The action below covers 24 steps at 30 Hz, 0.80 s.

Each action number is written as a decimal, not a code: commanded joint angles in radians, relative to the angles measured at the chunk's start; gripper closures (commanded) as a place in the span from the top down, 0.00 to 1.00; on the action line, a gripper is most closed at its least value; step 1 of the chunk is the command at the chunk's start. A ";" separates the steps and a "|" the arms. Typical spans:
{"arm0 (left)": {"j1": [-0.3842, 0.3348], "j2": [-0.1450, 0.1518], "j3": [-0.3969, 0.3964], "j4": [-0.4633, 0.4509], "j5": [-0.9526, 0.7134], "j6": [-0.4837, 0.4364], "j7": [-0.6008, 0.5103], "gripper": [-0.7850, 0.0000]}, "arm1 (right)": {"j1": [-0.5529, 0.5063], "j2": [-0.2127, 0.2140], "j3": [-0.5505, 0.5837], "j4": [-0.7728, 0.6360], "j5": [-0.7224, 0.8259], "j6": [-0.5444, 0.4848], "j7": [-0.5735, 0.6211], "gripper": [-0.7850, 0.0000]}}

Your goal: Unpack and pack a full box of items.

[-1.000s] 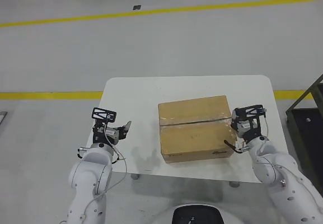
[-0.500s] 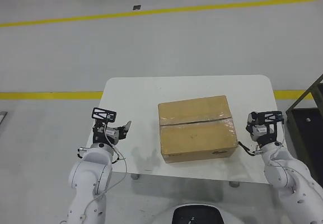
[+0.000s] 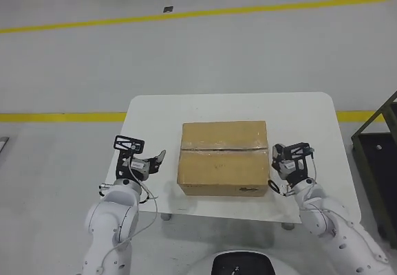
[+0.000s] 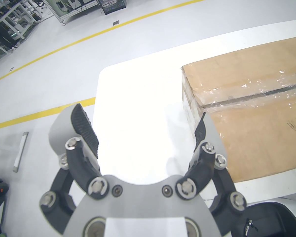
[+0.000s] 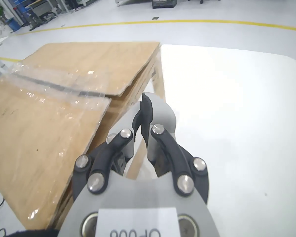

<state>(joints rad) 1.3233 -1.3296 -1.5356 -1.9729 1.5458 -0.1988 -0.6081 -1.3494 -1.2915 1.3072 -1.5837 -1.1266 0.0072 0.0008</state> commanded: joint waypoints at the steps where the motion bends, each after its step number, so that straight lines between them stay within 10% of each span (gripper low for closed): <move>1: 0.005 0.001 -0.003 -0.002 -0.004 0.005 0.002 1.00 | -0.012 0.002 0.014 -0.071 -0.030 0.035 -0.010 0.00; 8: 0.005 0.006 -0.032 0.005 0.005 0.033 0.006 1.00 | 0.100 -0.011 -0.073 -0.153 -0.081 0.002 0.052 0.00; 24: 0.007 0.017 -0.071 -0.004 0.006 0.030 0.012 1.00 | 0.518 -0.143 -0.483 0.331 -0.067 0.006 0.024 0.00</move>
<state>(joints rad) 1.3285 -1.3136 -1.6049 -1.9757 1.5511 -0.1684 -0.5960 -0.8345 -1.4297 0.8309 -1.2681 -1.1967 0.0117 0.0308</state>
